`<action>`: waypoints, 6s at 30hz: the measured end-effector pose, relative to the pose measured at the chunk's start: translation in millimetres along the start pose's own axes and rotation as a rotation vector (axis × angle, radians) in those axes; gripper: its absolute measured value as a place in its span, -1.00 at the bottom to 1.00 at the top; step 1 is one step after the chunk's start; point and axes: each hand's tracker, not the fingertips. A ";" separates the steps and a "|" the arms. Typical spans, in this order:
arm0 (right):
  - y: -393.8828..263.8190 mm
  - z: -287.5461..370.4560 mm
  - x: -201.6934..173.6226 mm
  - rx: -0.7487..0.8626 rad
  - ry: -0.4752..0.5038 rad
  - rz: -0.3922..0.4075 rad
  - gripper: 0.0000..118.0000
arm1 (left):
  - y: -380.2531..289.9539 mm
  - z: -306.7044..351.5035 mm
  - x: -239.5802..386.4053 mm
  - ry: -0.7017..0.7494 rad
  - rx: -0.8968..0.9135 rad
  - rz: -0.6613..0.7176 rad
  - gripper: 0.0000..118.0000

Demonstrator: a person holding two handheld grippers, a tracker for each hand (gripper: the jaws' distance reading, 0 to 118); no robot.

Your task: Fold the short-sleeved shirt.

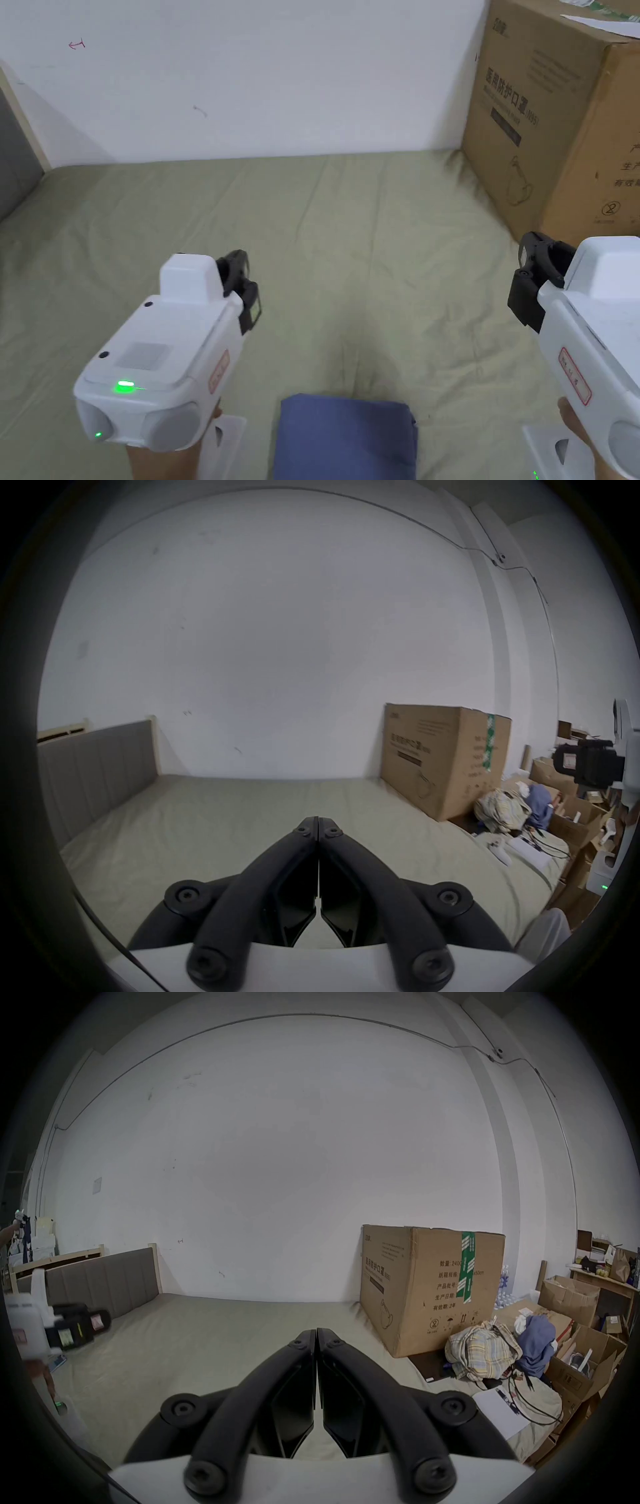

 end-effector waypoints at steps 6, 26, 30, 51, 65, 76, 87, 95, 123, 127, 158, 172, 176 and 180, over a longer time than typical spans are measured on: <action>1.6 -0.1 -15.2 0.014 0.014 0.019 -0.99 | 8.4 14.2 -30.2 0.095 0.065 -0.009 -0.98; -84.9 -48.7 -57.9 -0.191 0.111 0.008 -0.99 | -9.8 25.2 -66.5 0.157 0.008 0.008 -0.99; -143.8 -64.8 -79.9 -0.331 0.159 0.027 -0.99 | -22.1 25.9 -70.2 0.142 -0.037 0.009 -0.99; -280.6 -90.6 -121.3 -0.577 0.172 0.150 -1.00 | -124.0 -24.0 -85.0 -0.089 -0.568 0.471 0.21; -290.6 -93.8 -107.6 -0.574 0.187 0.101 -1.00 | -213.8 -119.3 -65.3 -0.310 -1.002 0.641 0.52; -288.0 -95.3 -101.8 -0.598 0.200 0.046 -1.00 | -224.8 -120.6 -47.6 -0.339 -1.055 0.553 -0.34; -189.4 -83.6 -108.6 -0.417 0.262 -0.014 -1.00 | -167.3 -102.4 -134.9 -0.280 -0.923 0.467 -0.56; -144.3 -96.4 -160.9 -0.345 0.314 0.016 -1.00 | -113.8 -71.8 -311.3 -0.010 -0.891 0.325 -0.56; -111.7 -103.6 -190.3 -0.327 0.328 0.062 -1.00 | -102.8 -35.5 -494.6 0.412 -0.838 0.336 0.47; -84.0 -85.2 -172.5 -0.263 0.314 0.043 -1.00 | -61.9 -22.3 -468.7 0.410 -0.758 0.328 0.47; 58.8 -30.5 -47.8 0.147 0.057 0.093 -1.00 | 76.7 26.0 -48.4 0.274 0.223 -0.039 -0.88; 45.9 -23.6 -23.6 0.137 0.008 0.088 -1.00 | 55.5 10.1 -11.1 0.176 0.173 -0.073 -1.00; 45.1 -21.6 -23.2 0.139 0.006 0.079 -1.00 | 55.0 9.9 -9.5 0.173 0.169 -0.083 -1.00; 44.3 -20.8 -24.2 0.136 0.003 0.081 -1.00 | 55.8 10.4 -8.9 0.174 0.171 -0.085 -1.00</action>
